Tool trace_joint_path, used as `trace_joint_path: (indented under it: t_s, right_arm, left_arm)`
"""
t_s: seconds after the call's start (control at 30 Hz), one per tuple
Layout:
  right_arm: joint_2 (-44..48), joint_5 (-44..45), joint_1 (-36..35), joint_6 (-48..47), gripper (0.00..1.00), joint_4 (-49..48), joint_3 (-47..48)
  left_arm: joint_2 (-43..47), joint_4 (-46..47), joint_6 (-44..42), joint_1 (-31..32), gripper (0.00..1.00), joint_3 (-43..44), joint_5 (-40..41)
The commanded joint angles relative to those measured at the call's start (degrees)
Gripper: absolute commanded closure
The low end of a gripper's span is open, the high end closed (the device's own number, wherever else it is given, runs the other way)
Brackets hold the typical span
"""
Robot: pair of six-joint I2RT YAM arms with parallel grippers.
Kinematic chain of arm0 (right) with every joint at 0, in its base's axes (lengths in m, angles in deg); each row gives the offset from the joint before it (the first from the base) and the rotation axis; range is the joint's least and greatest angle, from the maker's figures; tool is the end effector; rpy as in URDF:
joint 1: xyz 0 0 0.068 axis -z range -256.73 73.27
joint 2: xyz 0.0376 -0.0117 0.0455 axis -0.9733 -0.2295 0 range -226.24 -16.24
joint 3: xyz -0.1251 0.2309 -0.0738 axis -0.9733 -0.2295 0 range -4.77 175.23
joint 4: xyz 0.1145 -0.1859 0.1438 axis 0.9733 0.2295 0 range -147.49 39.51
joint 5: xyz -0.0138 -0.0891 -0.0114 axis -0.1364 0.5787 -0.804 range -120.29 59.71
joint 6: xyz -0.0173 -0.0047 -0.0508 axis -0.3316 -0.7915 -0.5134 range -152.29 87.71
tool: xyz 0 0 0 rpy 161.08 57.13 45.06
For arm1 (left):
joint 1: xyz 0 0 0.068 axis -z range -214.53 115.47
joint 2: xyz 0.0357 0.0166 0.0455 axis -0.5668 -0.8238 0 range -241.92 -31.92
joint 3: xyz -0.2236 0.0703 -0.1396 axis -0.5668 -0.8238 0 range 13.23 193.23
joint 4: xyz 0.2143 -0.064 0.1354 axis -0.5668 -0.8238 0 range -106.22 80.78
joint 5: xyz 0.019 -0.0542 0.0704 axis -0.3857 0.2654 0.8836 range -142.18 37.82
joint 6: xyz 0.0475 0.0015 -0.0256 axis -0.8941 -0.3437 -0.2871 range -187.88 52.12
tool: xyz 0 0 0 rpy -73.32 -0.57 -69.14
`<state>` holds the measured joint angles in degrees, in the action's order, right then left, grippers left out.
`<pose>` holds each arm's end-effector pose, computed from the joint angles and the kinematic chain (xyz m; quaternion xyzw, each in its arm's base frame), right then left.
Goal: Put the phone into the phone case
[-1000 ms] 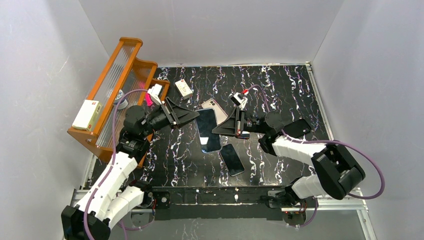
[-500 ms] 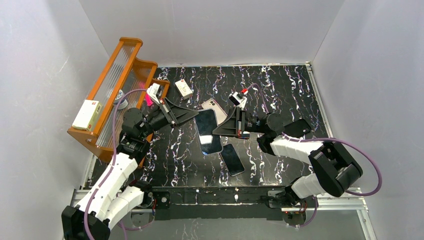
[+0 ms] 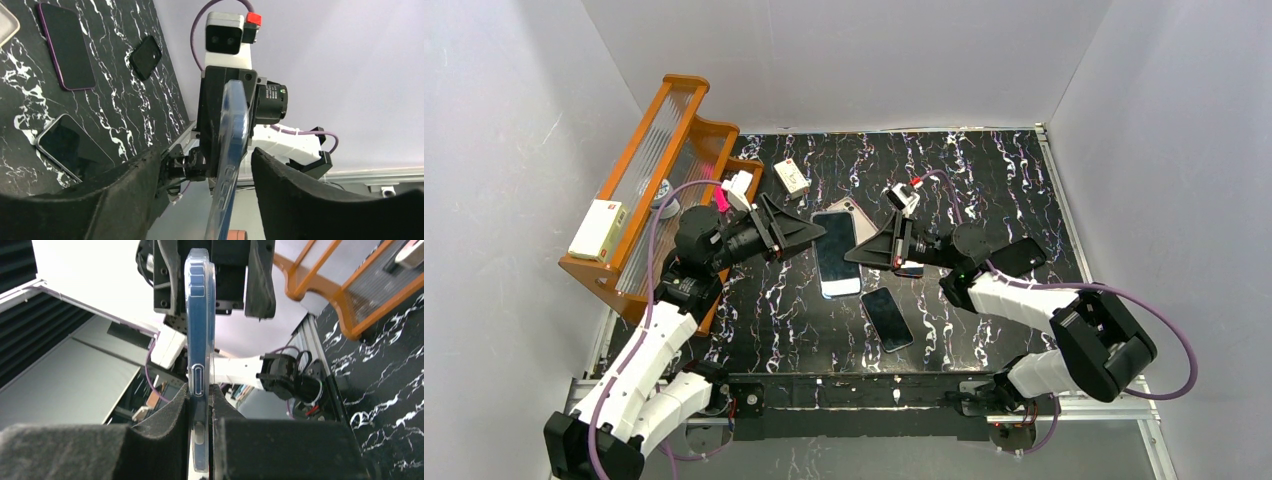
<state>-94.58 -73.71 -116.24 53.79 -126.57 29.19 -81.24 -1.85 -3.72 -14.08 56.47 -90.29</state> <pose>0.1961 0.1934 0.2852 -0.0879 0.5836 0.7869 0.1801 0.1796 -0.0905 0.3497 -0.0294 0.7002 -0.6237 0.3463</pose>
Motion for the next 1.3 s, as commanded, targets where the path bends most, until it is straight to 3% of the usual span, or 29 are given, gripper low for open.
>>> trace_joint_path:
  t_s: [0.0,0.17,0.5,0.53,0.63,0.73,1.0,1.1,1.27]
  right_arm:
    - [2.9,9.6,-0.1,-0.9,0.99,-4.1,1.2]
    - [1.8,13.2,-0.1,-0.7,0.99,-4.4,2.3]
    - [-0.6,17.8,0.0,-2.5,0.99,-2.2,2.6]
    - [-1.0,17.7,0.0,-2.2,0.99,-2.8,2.4]
    - [-2.3,17.5,0.0,-1.6,0.99,-3.4,2.0]
    - [-3.8,15.8,0.0,-2.8,0.99,-2.8,2.8]
    - [-4.9,14.4,0.0,-5.8,0.99,2.6,2.9]
    - [-5.6,13.1,0.0,-6.3,0.99,3.8,3.4]
    - [-6.4,12.4,0.0,-7.7,0.99,7.7,3.8]
  left_arm:
    - [1.0,-0.4,0.3,0.1,0.33,0.7,-1.6]
    - [2.1,5.2,4.1,0.2,0.33,-3.0,-3.4]
    - [2.3,7.5,6.2,0.1,0.49,-7.6,-4.7]
    - [2.2,7.5,6.2,0.1,0.56,-7.8,-4.6]
    - [1.3,5.1,4.9,0.1,0.88,-7.2,-4.8]
    - [0.4,-2.5,0.7,0.1,1.00,-6.2,-3.8]
    - [-1.0,-18.6,-8.4,0.1,1.00,-2.8,0.0]
    - [-0.2,-20.2,-10.3,0.1,0.84,-1.5,1.2]
    - [1.0,-26.5,-15.5,0.1,0.48,1.7,6.2]
